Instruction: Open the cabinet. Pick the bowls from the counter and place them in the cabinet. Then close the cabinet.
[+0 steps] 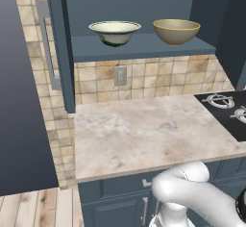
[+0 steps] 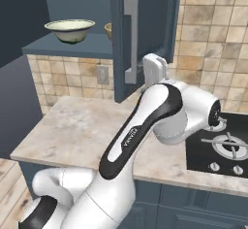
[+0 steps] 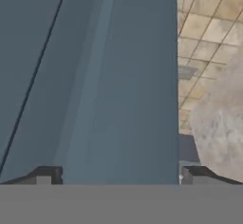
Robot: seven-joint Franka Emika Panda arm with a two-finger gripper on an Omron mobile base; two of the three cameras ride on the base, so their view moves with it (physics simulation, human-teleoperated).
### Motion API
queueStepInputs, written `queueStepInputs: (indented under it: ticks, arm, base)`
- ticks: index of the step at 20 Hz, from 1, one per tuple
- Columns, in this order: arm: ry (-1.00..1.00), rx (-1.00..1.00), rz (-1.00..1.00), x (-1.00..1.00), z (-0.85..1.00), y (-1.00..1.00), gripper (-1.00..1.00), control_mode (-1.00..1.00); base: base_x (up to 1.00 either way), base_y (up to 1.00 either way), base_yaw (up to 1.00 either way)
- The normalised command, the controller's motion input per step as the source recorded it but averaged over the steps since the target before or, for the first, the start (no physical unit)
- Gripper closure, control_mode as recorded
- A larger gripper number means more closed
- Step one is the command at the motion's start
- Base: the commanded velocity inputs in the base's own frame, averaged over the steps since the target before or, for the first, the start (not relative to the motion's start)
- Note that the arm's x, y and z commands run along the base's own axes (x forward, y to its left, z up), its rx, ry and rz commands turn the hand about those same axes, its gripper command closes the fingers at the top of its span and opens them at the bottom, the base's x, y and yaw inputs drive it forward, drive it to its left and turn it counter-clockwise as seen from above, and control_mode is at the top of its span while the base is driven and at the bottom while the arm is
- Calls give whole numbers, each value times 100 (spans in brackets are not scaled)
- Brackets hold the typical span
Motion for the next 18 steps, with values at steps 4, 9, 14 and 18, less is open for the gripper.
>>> queueStepInputs:
  ticks: [4, 9, 14, 18]
  arm:
    - [-1, -7, -78, 56, -1, 62, -100, -100]
    - [-7, -11, -69, 73, 2, 80, -100, -100]
    - [-12, -6, -65, 78, 1, 85, -100, -100]
    - [-17, -1, -59, 87, 1, 86, -100, -100]
  base:
    - [0, 0, 0]
    - [0, 0, 0]
    - [0, 0, 0]
    - [0, 0, 0]
